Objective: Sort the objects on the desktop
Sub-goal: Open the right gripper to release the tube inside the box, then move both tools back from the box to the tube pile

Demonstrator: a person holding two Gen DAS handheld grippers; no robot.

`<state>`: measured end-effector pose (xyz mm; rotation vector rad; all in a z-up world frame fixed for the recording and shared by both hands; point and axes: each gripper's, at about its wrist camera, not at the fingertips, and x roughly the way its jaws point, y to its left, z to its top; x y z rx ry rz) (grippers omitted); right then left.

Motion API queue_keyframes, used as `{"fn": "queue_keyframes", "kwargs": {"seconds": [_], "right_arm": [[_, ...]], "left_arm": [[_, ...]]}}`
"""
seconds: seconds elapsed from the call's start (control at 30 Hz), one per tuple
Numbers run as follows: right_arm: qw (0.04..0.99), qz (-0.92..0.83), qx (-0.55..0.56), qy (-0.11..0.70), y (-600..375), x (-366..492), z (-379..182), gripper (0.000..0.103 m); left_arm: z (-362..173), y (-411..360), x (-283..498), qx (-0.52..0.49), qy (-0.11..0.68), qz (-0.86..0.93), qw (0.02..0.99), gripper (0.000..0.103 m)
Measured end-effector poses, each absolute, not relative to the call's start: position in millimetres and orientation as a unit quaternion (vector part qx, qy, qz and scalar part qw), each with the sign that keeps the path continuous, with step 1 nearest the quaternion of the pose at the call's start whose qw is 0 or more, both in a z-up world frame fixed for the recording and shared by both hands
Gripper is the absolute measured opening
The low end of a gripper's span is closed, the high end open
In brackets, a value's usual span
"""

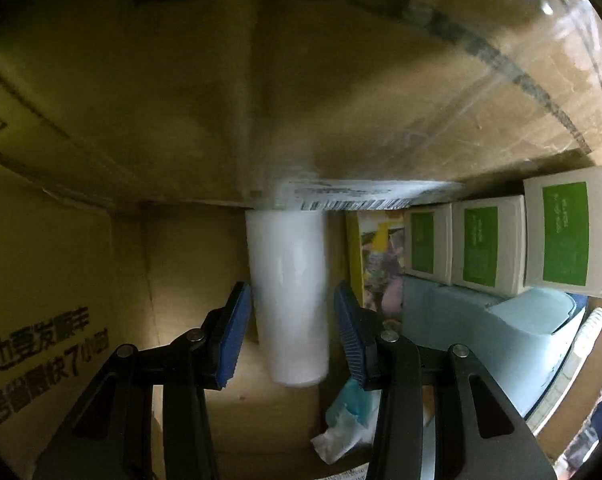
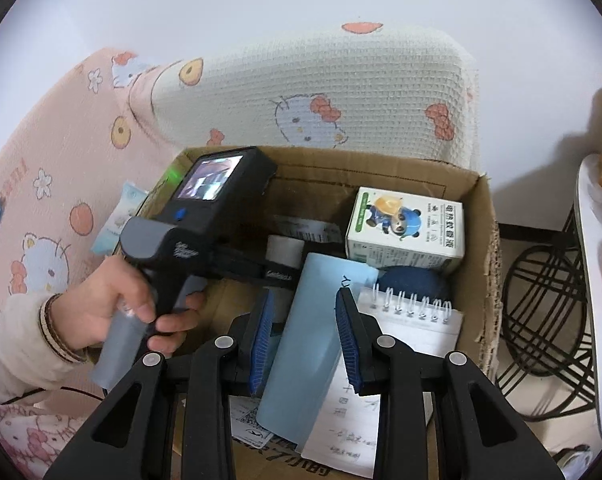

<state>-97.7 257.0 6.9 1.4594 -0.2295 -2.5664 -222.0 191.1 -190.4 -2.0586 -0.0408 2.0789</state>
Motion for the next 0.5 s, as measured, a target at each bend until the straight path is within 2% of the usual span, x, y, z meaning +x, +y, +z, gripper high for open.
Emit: {"fn": "queue_keyframes", "kwargs": {"seconds": [0.2, 0.33, 0.37, 0.43, 0.5], "right_arm": [[0.09, -0.857, 0.504, -0.064, 254, -101, 3, 0.029], [0.095, -0.848, 0.518, -0.056, 247, -105, 2, 0.029], [0.097, -0.846, 0.522, -0.054, 244, -107, 1, 0.029], [0.103, -0.839, 0.532, -0.047, 235, -112, -2, 0.029], [0.11, -0.833, 0.541, -0.046, 227, -117, -5, 0.029]], "left_arm": [[-151, 182, -215, -0.681, 0.002, 0.725, 0.103, 0.048], [-108, 167, -198, -0.632, -0.006, 0.761, 0.144, 0.046], [-97, 161, -192, -0.621, -0.015, 0.767, 0.157, 0.042], [-87, 149, -186, -0.615, -0.03, 0.77, 0.167, 0.017], [-81, 137, -183, -0.609, -0.04, 0.773, 0.172, 0.012]]}}
